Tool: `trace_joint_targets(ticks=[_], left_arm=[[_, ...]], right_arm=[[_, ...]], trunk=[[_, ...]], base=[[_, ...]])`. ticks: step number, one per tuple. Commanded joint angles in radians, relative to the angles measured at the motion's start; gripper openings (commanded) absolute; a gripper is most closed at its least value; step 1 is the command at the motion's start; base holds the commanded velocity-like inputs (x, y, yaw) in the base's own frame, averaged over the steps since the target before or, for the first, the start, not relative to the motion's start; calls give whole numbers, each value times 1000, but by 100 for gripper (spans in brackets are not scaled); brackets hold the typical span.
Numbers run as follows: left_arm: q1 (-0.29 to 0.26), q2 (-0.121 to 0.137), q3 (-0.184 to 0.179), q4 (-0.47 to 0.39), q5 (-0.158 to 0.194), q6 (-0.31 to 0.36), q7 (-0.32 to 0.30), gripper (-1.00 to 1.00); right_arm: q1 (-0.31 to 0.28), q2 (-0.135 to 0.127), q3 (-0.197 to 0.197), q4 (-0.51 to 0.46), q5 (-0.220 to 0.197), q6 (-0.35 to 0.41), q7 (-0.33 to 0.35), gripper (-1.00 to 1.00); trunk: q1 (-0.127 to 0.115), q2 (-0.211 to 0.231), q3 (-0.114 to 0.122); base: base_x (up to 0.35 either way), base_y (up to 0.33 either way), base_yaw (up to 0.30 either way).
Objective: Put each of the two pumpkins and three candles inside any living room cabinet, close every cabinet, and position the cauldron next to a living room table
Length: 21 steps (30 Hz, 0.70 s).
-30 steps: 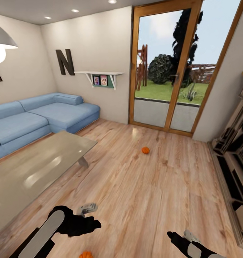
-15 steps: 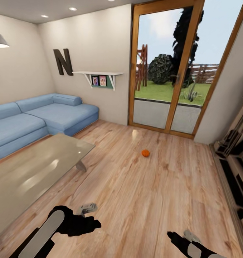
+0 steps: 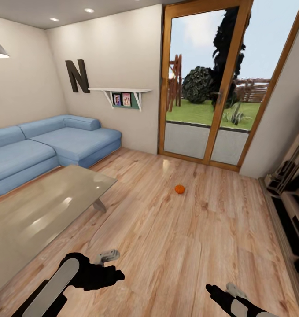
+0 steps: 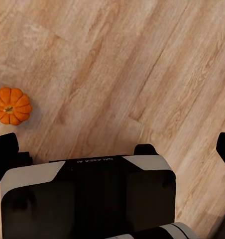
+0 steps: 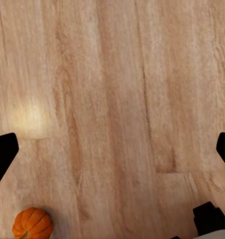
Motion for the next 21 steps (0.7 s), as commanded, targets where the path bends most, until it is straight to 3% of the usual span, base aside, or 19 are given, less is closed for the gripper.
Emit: trace_joint_targets(ticks=[1, 21], left_arm=[[-1, 1, -2, -1, 9, 0, 10, 100], [-1, -1, 0, -2, 9, -1, 2, 100]], right_arm=[[-1, 0, 8, 2, -10, 3, 6, 100], [-1, -1, 8, 3, -11, 3, 6, 100]], trunk=[[0, -1, -1], [4, -8, -4]], base=[[-124, 0, 0], [-32, 0, 0]])
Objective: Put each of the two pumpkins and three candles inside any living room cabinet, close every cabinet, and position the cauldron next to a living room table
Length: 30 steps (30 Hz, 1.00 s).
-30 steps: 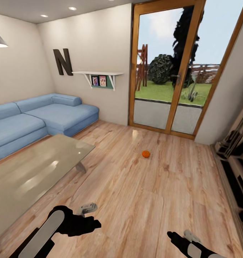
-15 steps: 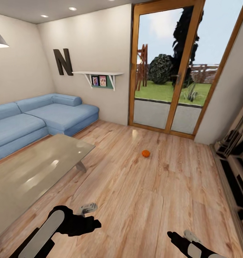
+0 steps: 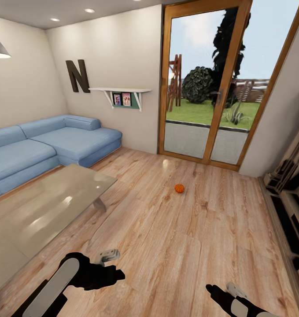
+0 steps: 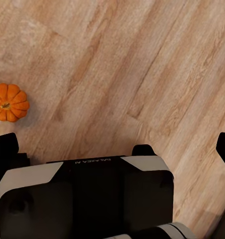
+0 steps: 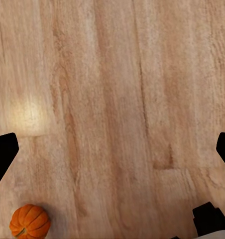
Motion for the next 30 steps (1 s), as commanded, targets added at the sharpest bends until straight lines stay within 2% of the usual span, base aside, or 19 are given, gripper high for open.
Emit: trace_joint_targets(ticks=[1, 8, 17, 18, 19, 21, 22, 23, 24, 26, 28, 30], left_arm=[[-1, 0, -1, -1, 9, 0, 10, 100], [-1, 2, 4, 0, 9, -3, 8, 100], [0, 8, 141, 17, 10, -4, -16, 100], [0, 17, 162, 158, 7, -5, -99, 100], [0, 24, 164, 220, 5, -11, -150, 100], [0, 43, 163, 289, 4, -29, -220, 100], [0, 53, 162, 323, -19, -49, -256, 100], [0, 58, 159, 355, -59, -72, -290, 100], [0, 61, 156, 385, -115, -100, -334, 100], [0, 60, 151, 458, -258, -170, -465, 100], [0, 57, 150, 553, -412, -248, -646, 100], [-1, 51, 151, 646, -545, -325, -820, 100]], right_arm=[[-1, 0, 8, 2, -11, 3, 6, 100], [-1, 0, 8, 2, -10, 2, 8, 100], [-1, 0, 8, 2, -11, 0, 12, 100], [-1, -1, 8, 1, -11, 0, 31, 100], [-1, -2, 7, 1, -12, 0, 57, 100], [-1, -1, 5, 1, -12, 0, 112, 100], [-1, -1, 4, 1, -12, -1, 150, 100], [-1, -1, 4, 1, -12, -1, 184, 100], [-1, -1, 4, 1, -12, -1, 214, 100], [-1, -1, 4, 1, -12, -2, 258, 100], [-1, -1, 4, 1, -12, -2, 279, 100], [-1, 0, 4, 1, -12, -2, 287, 100]], trunk=[[4, -8, -4], [31, -57, -26], [65, -120, -54], [69, -127, -58], [73, -134, -61], [81, -148, -67], [84, -155, -70], [88, -162, -73], [92, -169, -76], [100, -183, -83], [107, -197, -89], [115, -211, -95]], base=[[0, 0, 0], [0, 0, 0], [0, 0, 0], [0, 0, 0], [0, 0, 0], [0, 0, 0], [0, 0, 0], [0, 0, 0], [0, 0, 0], [0, 0, 0], [0, 0, 0], [0, 0, 0]])
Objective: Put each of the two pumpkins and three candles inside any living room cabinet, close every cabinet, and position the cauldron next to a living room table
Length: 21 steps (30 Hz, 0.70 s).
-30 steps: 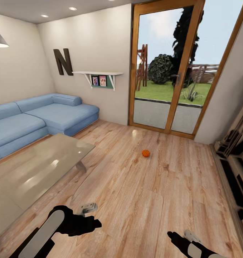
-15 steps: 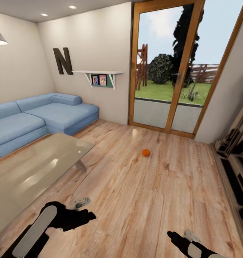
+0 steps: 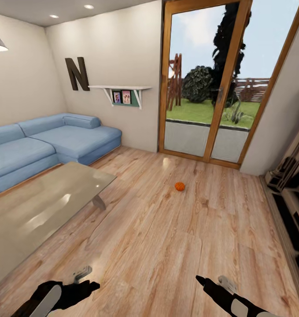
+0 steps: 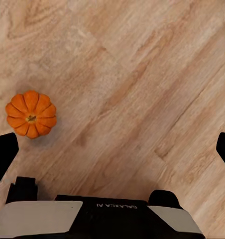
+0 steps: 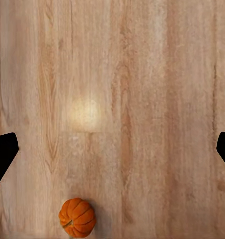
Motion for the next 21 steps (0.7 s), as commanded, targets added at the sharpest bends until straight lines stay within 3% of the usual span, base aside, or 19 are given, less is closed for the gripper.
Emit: trace_joint_targets(ticks=[1, 4, 6, 16, 18, 21], left_arm=[[-1, -6, -1, 59, -63, -62, -89, 100], [-1, -11, 2, 136, -123, -147, -172, 100], [-1, -13, 3, 183, -145, -186, -202, 100], [-1, -10, 10, 214, -140, -205, -231, 100], [-1, -2, 11, 215, -140, -205, -292, 100], [-1, 38, 12, 241, -141, -204, -444, 100]], right_arm=[[-1, 1, 8, 2, -10, 2, 8, 100], [-1, 1, 9, 2, -10, 2, 7, 100], [-1, 1, 11, 2, -10, 0, 11, 100], [-1, 0, 12, 1, -8, -15, 30, 100], [-1, -1, 12, -2, -8, -15, 94, 100], [-1, -2, 11, -4, -8, -14, 206, 100]], trunk=[[4, -8, -4], [15, -29, -14], [23, -43, -20], [61, -113, -51], [69, -127, -57], [81, -148, -67]], base=[[0, 0, 0], [0, 0, 0], [0, 0, 0], [0, 0, 0], [0, 0, 0], [0, 0, 0]])
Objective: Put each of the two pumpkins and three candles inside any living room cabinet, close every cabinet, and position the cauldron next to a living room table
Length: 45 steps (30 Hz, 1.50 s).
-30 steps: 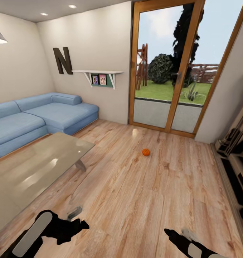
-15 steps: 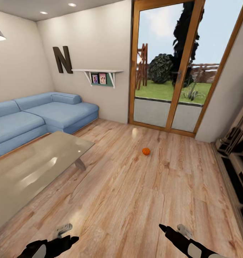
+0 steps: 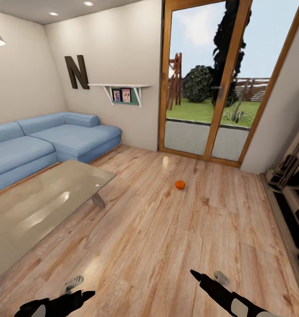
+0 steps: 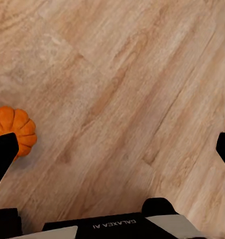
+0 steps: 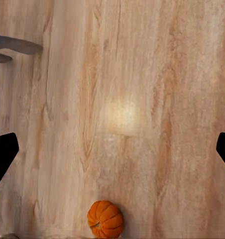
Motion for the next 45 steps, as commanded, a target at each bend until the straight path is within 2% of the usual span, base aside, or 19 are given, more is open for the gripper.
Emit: trace_joint_targets(ticks=[1, 3, 5, 6, 7, 8, 9, 11, 12, 13, 14, 15, 17, 19, 22, 27, 31, 38, 45], left_arm=[[-1, 13, -3, 5, 8, 4, -37, 100], [-1, 32, -3, 13, 7, 4, -83, 100], [-1, 58, -3, 24, 8, 3, -142, 100], [-1, 61, -3, 26, 9, 3, -151, 100], [-1, 68, -3, 30, 9, 3, -174, 100], [-1, 71, -3, 34, 9, 3, -182, 100], [0, 74, -1, 39, 9, 2, -189, 100], [0, 76, 25, 51, 9, 1, -194, 100], [1, 76, 50, 61, 8, -1, -196, 100], [1, 77, 71, 70, 7, -3, -198, 100], [1, 77, 97, 81, 3, -5, -200, 100], [1, 77, 107, 88, 1, -7, -200, 100], [1, 77, 118, 94, -1, -10, -201, 100], [1, 79, 124, 99, -1, -17, -201, 100], [1, 97, 142, 134, 4, -48, -202, 100], [1, 111, 153, 149, 7, -69, -204, 100], [1, 110, 154, 151, 7, -71, -205, 100], [1, 106, 154, 152, 7, -73, -204, 100], [1, 109, 156, 152, 8, -73, -203, 100]], right_arm=[[-1, 0, 8, 1, -9, 2, 38, 100], [-1, 0, 9, 1, -8, 6, 94, 100], [-1, 0, 52, 0, 7, 20, 198, 100], [-1, 0, 65, -1, 11, 26, 216, 100], [-1, 1, 104, -10, 22, 56, 254, 100], [-1, 1, 121, -28, 26, 83, 268, 100], [-1, 1, 137, -81, 30, 127, 275, 100], [-1, -1, 147, -226, 31, 189, 238, 100], [-1, -3, 146, -328, 30, 223, 173, 100], [-1, -4, 145, -417, 30, 249, 101, 100], [-1, -6, 137, -541, 27, 274, -31, 100], [-1, -6, 124, -611, 26, 284, -117, 100], [-1, -5, 81, -708, 28, 296, -239, 100], [-1, -5, 45, -760, 31, 309, -296, 100], [-8, -5, 21, -793, 31, 338, -338, 100], [-15, 0, 5, -803, 33, 342, -351, 100], [-16, -2, -3, -803, 31, 341, -357, 100], [-17, -3, -53, -795, 31, 354, -358, 100], [-17, 2, -56, -795, 34, 365, -361, 100]], trunk=[[4, -8, -4], [12, -22, -10], [19, -36, -17], [23, -43, -20], [27, -50, -23], [31, -57, -26], [35, -64, -29], [42, -78, -35], [46, -85, -39], [50, -92, -42], [54, -99, -45], [58, -106, -48], [65, -120, -54], [73, -134, -61], [84, -155, -70], [104, -190, -86], [119, -218, -98], [146, -267, -120], [173, -316, -142]], base=[[0, 0, 0], [0, 0, 0], [0, 0, 0], [0, 0, 0], [0, 0, 0], [0, 0, 0], [0, 0, 0], [0, 0, 0], [0, 0, 0], [0, 0, 0], [0, 0, 0], [0, 0, 0], [0, 0, 0], [0, 0, 0], [0, 0, 0], [0, 0, 0], [0, 0, 0], [0, 0, 0], [0, 0, 0]])
